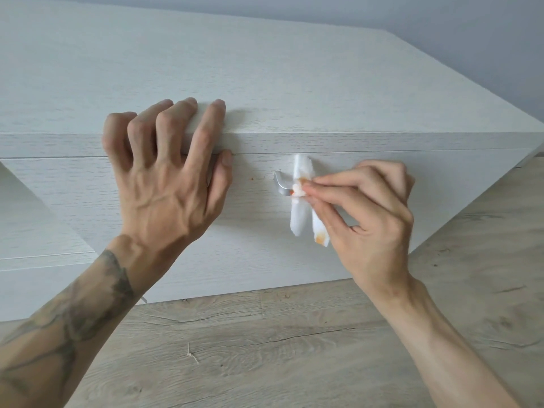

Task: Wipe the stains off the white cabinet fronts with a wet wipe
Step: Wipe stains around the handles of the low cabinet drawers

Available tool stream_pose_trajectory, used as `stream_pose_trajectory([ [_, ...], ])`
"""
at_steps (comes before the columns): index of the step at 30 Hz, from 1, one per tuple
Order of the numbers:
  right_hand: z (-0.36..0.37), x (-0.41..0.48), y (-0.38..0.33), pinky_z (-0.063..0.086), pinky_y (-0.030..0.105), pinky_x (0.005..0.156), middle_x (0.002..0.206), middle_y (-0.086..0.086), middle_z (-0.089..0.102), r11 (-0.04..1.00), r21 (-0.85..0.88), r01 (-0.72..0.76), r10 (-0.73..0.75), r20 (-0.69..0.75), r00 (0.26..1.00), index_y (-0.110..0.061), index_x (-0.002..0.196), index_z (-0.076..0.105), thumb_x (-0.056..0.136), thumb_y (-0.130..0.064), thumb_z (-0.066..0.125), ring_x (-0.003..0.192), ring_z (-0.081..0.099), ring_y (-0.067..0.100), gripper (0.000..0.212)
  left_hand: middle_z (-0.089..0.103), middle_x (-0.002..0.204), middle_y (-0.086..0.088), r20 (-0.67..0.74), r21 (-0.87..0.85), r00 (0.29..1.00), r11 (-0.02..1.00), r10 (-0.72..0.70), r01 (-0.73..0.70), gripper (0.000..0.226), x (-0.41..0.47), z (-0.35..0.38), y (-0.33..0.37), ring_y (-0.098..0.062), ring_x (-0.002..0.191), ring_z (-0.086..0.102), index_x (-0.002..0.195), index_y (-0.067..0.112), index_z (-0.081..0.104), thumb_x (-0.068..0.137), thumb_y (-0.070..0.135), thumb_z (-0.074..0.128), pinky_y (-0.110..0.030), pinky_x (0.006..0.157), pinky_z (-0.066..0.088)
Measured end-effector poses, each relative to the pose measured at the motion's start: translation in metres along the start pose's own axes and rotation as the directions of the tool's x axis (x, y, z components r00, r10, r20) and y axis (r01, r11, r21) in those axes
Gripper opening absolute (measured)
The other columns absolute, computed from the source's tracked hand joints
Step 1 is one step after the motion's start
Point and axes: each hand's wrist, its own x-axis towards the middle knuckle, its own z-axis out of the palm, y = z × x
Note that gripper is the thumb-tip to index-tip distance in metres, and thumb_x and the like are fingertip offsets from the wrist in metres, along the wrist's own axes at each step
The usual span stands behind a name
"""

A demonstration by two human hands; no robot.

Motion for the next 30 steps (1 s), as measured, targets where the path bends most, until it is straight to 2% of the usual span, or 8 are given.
stream_pose_trajectory([
  [3,-0.010,-0.006,0.007,0.048,0.054,0.080,0.097,-0.006,0.076,0.998,-0.028,-0.065,0.064,-0.021,0.998,-0.015,0.099,0.084,0.099,-0.019,0.078,0.091,0.059,0.031,0.007,0.058,0.138,-0.018,-0.008,0.014,1.000,1.000,0.001,-0.001,0.047,0.000,0.000,-0.001,-0.035,0.127,0.044,0.151,0.016,0.053,0.112,0.039,0.040,-0.050,0.111,0.021],
  [7,0.011,0.003,-0.011,0.045,0.045,0.086,0.096,-0.011,0.076,1.000,0.009,-0.013,0.013,-0.018,1.000,-0.019,0.098,0.085,0.097,-0.023,0.081,0.094,0.058,0.023,0.006,0.059,0.137,-0.018,-0.014,0.011,1.000,1.000,0.003,-0.003,0.046,0.001,0.000,0.000,-0.035,0.127,0.044,0.150,0.015,0.054,0.112,0.038,0.041,-0.050,0.111,0.021],
  [10,0.006,0.001,-0.005,0.046,0.046,0.086,0.098,-0.009,0.076,1.000,-0.008,0.020,-0.020,-0.005,1.000,-0.018,0.099,0.084,0.097,-0.020,0.080,0.094,0.060,0.026,0.005,0.058,0.137,-0.018,-0.013,0.009,1.000,1.000,0.010,-0.010,0.047,0.001,0.000,0.000,-0.034,0.127,0.043,0.151,0.015,0.054,0.112,0.038,0.042,-0.050,0.110,0.022],
  [15,-0.022,-0.008,0.012,0.047,0.049,0.083,0.099,-0.007,0.072,0.990,-0.119,-0.071,0.067,-0.031,0.997,-0.012,0.102,0.082,0.102,-0.015,0.074,0.093,0.060,0.035,0.009,0.058,0.138,-0.018,-0.001,0.001,1.000,1.000,0.002,-0.002,0.047,0.001,-0.002,0.000,-0.034,0.127,0.043,0.151,0.015,0.054,0.112,0.038,0.042,-0.050,0.109,0.023],
  [18,-0.028,-0.010,0.010,0.045,0.046,0.083,0.099,-0.007,0.069,0.987,-0.091,-0.134,0.125,-0.102,0.987,-0.013,0.106,0.077,0.105,-0.013,0.069,0.092,0.059,0.033,0.009,0.058,0.138,-0.019,0.001,0.000,1.000,1.000,-0.001,0.001,0.047,0.002,-0.003,0.001,-0.034,0.128,0.042,0.151,0.014,0.054,0.112,0.038,0.041,-0.051,0.109,0.024],
  [21,-0.025,-0.009,0.006,0.043,0.043,0.086,0.102,-0.005,0.072,0.988,-0.065,-0.141,0.135,-0.090,0.987,-0.015,0.108,0.076,0.105,-0.010,0.067,0.092,0.061,0.031,0.011,0.058,0.138,-0.019,0.010,-0.012,1.000,1.000,0.000,0.000,0.046,0.001,-0.003,0.002,-0.033,0.128,0.041,0.150,0.014,0.053,0.112,0.038,0.040,-0.050,0.109,0.023],
  [27,-0.025,-0.012,0.014,0.047,0.048,0.087,0.107,-0.006,0.075,0.991,-0.073,-0.112,0.112,-0.008,0.994,-0.016,0.108,0.082,0.099,-0.019,0.078,0.098,0.062,0.033,0.010,0.057,0.138,-0.019,0.018,-0.022,1.000,1.000,-0.014,0.014,0.046,0.001,-0.004,0.000,-0.033,0.127,0.039,0.149,0.013,0.052,0.112,0.038,0.040,-0.050,0.110,0.021],
  [30,-0.024,-0.010,0.017,0.048,0.057,0.081,0.104,-0.005,0.076,0.992,-0.026,-0.121,0.120,-0.017,0.993,-0.015,0.106,0.083,0.097,-0.017,0.080,0.094,0.060,0.035,0.010,0.057,0.139,-0.019,0.018,-0.020,1.000,1.000,-0.009,0.010,0.046,0.001,-0.004,0.001,-0.033,0.127,0.039,0.149,0.013,0.052,0.112,0.039,0.040,-0.050,0.109,0.022],
])
